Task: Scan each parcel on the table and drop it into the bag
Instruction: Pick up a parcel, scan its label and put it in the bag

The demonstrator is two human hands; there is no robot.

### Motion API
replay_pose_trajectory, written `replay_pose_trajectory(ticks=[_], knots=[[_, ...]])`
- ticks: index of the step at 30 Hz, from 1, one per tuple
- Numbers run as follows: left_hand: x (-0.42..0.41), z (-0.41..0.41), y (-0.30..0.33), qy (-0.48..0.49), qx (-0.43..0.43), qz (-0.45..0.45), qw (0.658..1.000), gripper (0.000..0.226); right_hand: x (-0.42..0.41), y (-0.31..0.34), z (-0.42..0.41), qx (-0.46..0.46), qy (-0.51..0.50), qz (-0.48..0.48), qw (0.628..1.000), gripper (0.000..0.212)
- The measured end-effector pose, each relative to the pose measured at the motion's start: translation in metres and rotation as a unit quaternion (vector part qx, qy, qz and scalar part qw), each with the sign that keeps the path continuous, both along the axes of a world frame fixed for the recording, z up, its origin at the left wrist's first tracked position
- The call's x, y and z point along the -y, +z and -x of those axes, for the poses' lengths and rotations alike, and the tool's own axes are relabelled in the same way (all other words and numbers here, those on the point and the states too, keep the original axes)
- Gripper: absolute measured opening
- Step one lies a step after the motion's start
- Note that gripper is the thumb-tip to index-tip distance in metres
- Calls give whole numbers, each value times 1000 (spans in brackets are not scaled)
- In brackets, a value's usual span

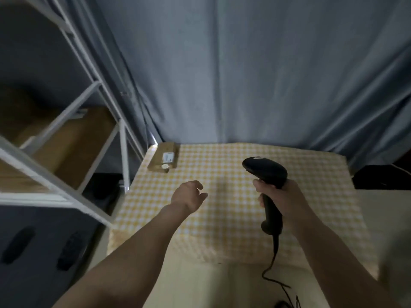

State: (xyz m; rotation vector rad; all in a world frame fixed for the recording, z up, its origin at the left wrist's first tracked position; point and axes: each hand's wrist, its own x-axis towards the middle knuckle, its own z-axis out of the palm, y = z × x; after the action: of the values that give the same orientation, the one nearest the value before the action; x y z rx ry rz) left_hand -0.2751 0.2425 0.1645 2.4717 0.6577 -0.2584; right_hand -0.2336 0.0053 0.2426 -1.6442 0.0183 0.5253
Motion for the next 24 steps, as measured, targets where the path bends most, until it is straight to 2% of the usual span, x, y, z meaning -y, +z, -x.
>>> replay_pose_trajectory(ticks=[4,13,18,24], knots=[[-53,30,-6,42,-5,14,999,36,-64,-3,17,-3,50,17,999,18],[-143,42,-24,127,6,32,991,35,-180,-26,8,-17,124,22,992,13],[-195,6,-44,140,-25,44,989,38,-237,-46,-27,-15,149,48,988,14],[-253,-66,-79,139,-96,49,984,63,-299,-72,-86,-34,132,48,989,6]])
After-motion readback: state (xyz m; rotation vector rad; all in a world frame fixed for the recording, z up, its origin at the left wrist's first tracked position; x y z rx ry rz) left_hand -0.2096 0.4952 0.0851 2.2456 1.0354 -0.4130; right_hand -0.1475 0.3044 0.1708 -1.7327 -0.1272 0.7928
